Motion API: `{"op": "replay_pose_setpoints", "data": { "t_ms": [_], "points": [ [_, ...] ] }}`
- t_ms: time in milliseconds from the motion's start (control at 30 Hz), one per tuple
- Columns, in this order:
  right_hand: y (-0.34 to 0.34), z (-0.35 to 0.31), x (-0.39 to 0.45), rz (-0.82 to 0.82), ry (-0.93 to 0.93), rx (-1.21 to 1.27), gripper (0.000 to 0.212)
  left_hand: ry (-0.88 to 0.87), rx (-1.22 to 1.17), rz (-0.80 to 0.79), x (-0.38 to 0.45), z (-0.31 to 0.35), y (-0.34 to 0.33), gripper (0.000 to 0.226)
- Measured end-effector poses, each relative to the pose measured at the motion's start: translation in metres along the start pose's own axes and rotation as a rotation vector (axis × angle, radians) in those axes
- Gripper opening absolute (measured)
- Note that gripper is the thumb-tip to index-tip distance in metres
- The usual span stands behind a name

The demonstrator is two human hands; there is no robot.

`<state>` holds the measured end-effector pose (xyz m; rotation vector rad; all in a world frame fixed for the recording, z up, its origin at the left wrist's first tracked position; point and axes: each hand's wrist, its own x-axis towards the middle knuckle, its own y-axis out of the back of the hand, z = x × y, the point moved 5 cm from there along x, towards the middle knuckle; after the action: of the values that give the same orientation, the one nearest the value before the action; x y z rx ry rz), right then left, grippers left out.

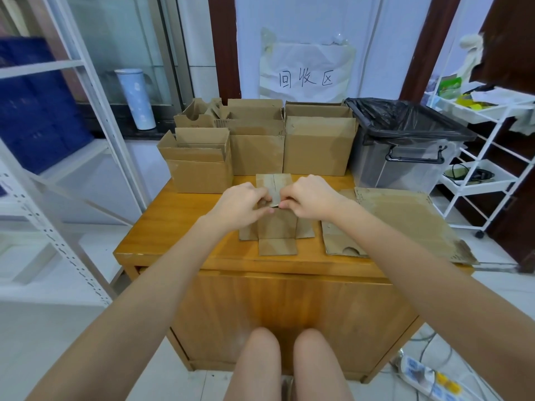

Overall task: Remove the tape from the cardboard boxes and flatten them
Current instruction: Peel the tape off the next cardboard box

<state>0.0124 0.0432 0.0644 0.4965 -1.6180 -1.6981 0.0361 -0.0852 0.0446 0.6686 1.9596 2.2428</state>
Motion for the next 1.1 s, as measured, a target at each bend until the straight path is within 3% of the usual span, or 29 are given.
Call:
{"op": "replay_pose_setpoints", "data": {
  "t_ms": [300,467,700,867,1000,1100],
  "points": [
    [0.003,0.001,-0.002,0.005,-0.028,0.086,0.026,-0.237,0.407,-0.105,0.001,0.022,0.005,0.025],
    [0.002,-0.001,-0.002,0.014,-0.032,0.073,0.025,-0.24,0.585,-0.133,0.003,0.032,0.002,0.027],
    [0.001,0.003,-0.005,0.033,-0.065,0.092,0.028,-0.018,0.453,-0.067,0.001,0.036,-0.007,0.029],
    [-0.001,0.007,-0.005,0.025,-0.089,0.148,0.028,0.049,0.089,-0.023,-0.008,0.014,-0.002,0.034],
    [-0.002,0.007,-0.005,0.021,-0.105,0.169,0.028,0.016,0.18,0.072,-0.009,0.019,-0.01,0.03],
    [-0.001,0.003,-0.003,-0.005,-0.092,0.107,0.028,-0.012,0.322,0.048,-0.007,0.021,-0.015,0.035]
  ]
}}
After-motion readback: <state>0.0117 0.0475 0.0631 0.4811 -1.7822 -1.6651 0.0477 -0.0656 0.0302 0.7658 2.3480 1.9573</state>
